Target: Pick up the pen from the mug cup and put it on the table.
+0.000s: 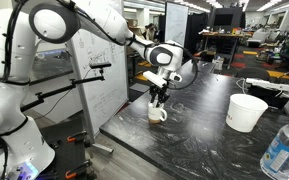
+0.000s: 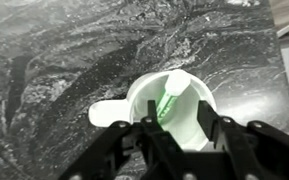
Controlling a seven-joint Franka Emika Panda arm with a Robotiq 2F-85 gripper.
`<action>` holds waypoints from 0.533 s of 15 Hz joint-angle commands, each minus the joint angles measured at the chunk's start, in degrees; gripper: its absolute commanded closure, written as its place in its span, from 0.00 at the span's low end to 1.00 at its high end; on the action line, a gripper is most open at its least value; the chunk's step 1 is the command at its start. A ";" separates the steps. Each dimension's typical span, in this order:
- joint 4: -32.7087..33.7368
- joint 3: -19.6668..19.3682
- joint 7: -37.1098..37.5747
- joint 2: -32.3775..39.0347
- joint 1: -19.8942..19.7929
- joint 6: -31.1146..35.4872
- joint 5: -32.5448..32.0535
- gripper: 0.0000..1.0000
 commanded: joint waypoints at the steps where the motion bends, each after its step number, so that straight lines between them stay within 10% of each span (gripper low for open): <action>1: 3.44 0.27 -1.09 2.09 -0.11 -3.79 -1.08 0.51; 8: 4.71 0.26 -0.87 4.12 -0.07 -5.01 -1.66 0.50</action>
